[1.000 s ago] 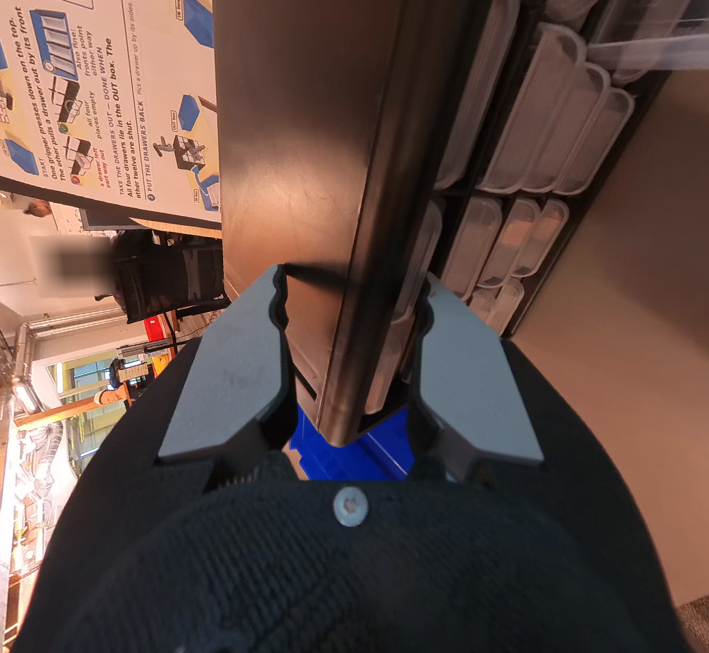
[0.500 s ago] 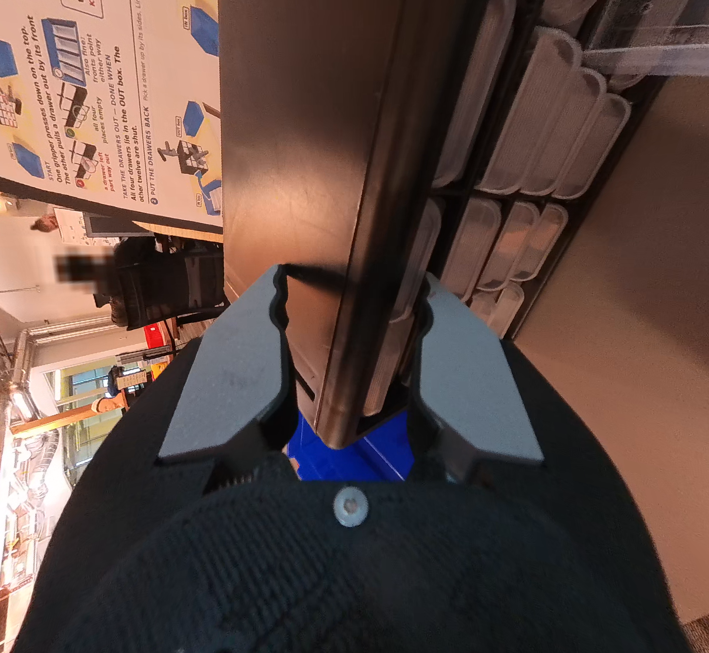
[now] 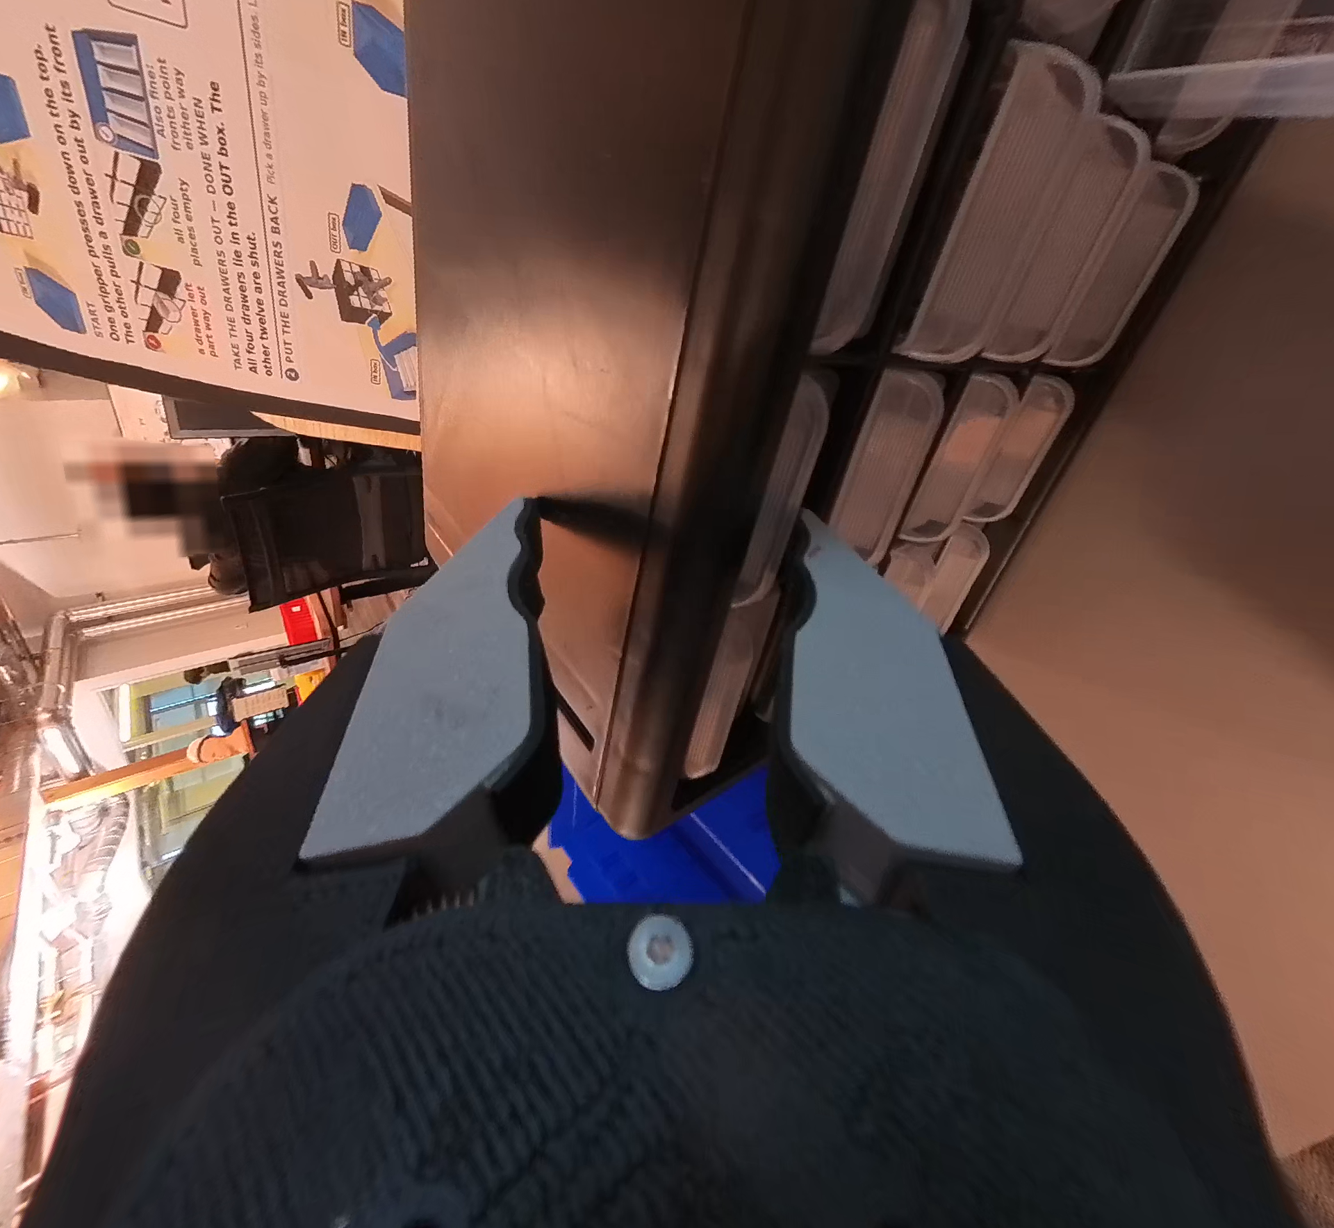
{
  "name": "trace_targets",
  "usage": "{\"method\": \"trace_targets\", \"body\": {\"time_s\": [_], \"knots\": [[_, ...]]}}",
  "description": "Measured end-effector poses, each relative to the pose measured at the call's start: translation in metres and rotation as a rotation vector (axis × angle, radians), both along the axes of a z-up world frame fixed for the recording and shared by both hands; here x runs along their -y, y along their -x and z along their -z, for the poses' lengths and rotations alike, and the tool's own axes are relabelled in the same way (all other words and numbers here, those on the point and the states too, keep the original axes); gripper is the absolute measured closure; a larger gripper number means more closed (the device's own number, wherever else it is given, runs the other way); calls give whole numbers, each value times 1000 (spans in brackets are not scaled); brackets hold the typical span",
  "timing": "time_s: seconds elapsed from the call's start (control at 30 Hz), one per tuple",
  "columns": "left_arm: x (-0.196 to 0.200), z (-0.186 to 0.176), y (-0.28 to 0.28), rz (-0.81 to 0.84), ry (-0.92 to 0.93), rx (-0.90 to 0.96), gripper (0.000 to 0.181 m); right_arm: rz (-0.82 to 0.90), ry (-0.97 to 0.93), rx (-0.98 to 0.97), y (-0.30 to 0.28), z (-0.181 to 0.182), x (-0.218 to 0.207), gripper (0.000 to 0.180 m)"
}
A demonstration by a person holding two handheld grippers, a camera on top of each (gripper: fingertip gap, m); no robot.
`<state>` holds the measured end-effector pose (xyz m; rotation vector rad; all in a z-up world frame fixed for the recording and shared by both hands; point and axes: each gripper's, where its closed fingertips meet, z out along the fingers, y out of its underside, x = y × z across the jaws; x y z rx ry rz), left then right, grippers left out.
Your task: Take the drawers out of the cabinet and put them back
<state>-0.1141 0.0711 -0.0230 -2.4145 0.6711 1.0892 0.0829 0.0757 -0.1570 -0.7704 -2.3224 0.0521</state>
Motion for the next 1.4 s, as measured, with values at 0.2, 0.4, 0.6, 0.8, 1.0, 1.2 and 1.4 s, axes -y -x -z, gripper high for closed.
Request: {"method": "trace_targets", "body": {"time_s": [0.2, 0.4, 0.6, 0.8, 1.0, 1.2, 1.4], "knots": [[0, 0, 0, 3, -3, 3, 114, 77, 101, 4, 7, -6, -7, 162], [0, 0, 0, 1, -11, 4, 114, -14, 251, -29, 5, -25, 21, 162], [0, 0, 0, 10, -23, 11, 114, 2, 463, -61, 4, -46, 24, 161], [0, 0, 0, 27, -37, 19, 114, -8, 461, -91, 8, -44, 26, 160], [1, 0, -1, 19, -33, 6, 114, -38, 383, 9, 6, -21, 37, 167], [1, 0, -1, 19, -29, 4, 115, -133, 545, 15, -8, -47, 61, 168], [1, 0, 0, 23, 26, -29, 114, 127, 494, -352, -42, -129, 2, 167]]}}
